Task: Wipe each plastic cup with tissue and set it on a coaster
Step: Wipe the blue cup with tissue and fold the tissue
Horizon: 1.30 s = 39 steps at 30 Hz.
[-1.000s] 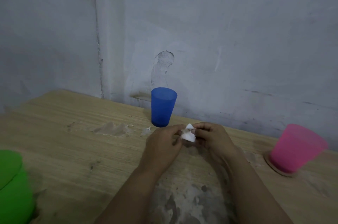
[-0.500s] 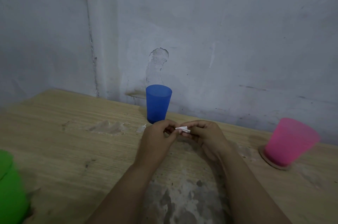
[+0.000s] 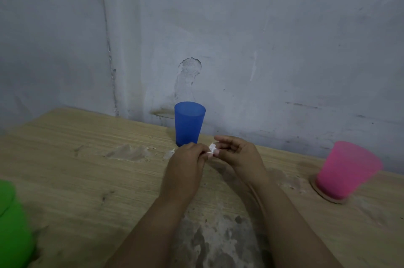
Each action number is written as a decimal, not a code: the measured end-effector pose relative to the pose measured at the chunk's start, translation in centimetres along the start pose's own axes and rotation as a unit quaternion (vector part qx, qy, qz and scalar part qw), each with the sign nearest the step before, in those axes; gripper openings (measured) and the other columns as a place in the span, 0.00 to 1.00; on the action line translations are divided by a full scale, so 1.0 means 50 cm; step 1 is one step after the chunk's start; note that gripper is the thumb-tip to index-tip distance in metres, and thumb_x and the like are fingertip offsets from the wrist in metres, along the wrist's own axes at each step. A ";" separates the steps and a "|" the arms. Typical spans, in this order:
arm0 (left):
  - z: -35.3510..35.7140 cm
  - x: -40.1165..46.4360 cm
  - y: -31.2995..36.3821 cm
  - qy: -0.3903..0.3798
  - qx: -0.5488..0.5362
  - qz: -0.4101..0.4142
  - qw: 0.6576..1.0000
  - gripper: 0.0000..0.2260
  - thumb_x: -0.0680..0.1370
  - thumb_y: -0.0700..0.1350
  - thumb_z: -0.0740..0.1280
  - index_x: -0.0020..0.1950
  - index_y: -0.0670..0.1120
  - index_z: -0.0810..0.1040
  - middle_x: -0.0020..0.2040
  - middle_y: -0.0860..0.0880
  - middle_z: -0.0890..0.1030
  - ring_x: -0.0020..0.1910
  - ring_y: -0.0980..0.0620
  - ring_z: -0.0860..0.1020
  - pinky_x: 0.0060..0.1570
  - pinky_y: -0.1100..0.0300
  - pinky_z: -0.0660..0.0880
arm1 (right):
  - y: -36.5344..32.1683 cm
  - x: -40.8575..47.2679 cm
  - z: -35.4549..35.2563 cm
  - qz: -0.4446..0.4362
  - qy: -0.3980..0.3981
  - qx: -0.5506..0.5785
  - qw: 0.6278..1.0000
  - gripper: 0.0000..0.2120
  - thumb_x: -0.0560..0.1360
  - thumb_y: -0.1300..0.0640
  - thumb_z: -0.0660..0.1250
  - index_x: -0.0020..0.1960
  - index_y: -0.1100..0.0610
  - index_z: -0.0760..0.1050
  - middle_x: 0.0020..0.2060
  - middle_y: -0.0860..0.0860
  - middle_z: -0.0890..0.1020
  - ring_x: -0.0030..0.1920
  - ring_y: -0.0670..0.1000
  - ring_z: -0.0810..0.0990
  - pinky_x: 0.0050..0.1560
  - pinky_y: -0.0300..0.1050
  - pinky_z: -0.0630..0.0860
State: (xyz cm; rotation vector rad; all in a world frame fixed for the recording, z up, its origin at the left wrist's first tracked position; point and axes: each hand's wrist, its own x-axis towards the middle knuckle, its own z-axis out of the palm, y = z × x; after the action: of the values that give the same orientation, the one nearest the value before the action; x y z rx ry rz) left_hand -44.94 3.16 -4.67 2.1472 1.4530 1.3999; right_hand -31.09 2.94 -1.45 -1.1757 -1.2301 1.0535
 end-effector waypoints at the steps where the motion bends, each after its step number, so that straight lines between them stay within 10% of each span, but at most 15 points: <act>1: -0.001 0.000 0.002 0.001 -0.006 -0.004 1.000 0.04 0.78 0.44 0.66 0.48 0.48 0.81 0.41 0.55 0.80 0.40 0.60 0.74 0.38 0.74 0.66 | -0.001 0.001 0.002 -0.008 0.001 0.003 1.000 0.14 0.69 0.69 0.71 0.51 0.57 0.80 0.42 0.54 0.84 0.41 0.45 0.83 0.41 0.33 0.78; 7: -0.011 -0.003 0.016 0.022 -0.119 -0.088 0.989 0.11 0.75 0.43 0.70 0.51 0.54 0.70 0.36 0.55 0.79 0.37 0.61 0.78 0.36 0.67 0.73 | -0.005 0.003 0.001 -0.004 -0.013 -0.002 1.000 0.10 0.68 0.71 0.71 0.47 0.61 0.80 0.43 0.62 0.84 0.44 0.54 0.83 0.49 0.42 0.81; 17: -0.010 -0.004 0.012 0.068 -0.117 -0.016 0.991 0.03 0.71 0.41 0.74 0.44 0.45 0.83 0.38 0.55 0.82 0.40 0.60 0.79 0.41 0.72 0.73 | -0.016 -0.024 -0.008 0.053 -0.022 0.096 0.994 0.09 0.69 0.70 0.70 0.46 0.60 0.81 0.44 0.58 0.86 0.48 0.57 0.84 0.53 0.47 0.80; 28: -0.027 -0.056 0.144 0.069 -0.169 -0.041 0.982 0.12 0.74 0.40 0.71 0.57 0.46 0.76 0.41 0.56 0.80 0.40 0.64 0.79 0.42 0.72 0.75 | -0.101 -0.140 -0.041 0.056 0.016 0.097 0.994 0.10 0.70 0.69 0.70 0.49 0.59 0.81 0.47 0.59 0.85 0.51 0.58 0.83 0.57 0.51 0.78; 39: -0.107 -0.155 0.338 0.047 -0.181 0.023 0.982 0.15 0.77 0.40 0.67 0.64 0.47 0.71 0.43 0.60 0.77 0.43 0.61 0.78 0.45 0.69 0.75 | -0.210 -0.335 -0.107 -0.076 0.058 0.023 0.995 0.11 0.68 0.69 0.72 0.48 0.57 0.80 0.42 0.52 0.85 0.45 0.47 0.84 0.46 0.37 0.79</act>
State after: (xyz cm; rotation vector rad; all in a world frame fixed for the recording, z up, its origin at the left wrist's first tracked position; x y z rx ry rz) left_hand -39.19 -13.25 3.82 1.9192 1.0786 1.6542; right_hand -27.31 -15.30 7.09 -1.0755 -1.1783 0.8844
